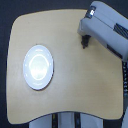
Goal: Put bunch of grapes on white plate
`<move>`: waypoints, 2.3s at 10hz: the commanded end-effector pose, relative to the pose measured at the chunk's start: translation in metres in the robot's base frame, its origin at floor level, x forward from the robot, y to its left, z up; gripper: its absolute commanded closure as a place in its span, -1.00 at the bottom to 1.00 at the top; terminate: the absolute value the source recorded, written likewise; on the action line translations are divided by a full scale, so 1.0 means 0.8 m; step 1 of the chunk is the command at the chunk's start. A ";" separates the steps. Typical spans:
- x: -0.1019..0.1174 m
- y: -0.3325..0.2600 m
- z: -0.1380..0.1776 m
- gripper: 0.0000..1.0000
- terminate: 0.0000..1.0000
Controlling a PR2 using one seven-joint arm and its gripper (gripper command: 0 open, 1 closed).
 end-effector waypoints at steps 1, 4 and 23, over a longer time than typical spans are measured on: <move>0.004 0.005 0.007 1.00 -1.00; 0.006 0.009 0.020 1.00 -1.00; -0.104 0.273 0.162 1.00 -1.00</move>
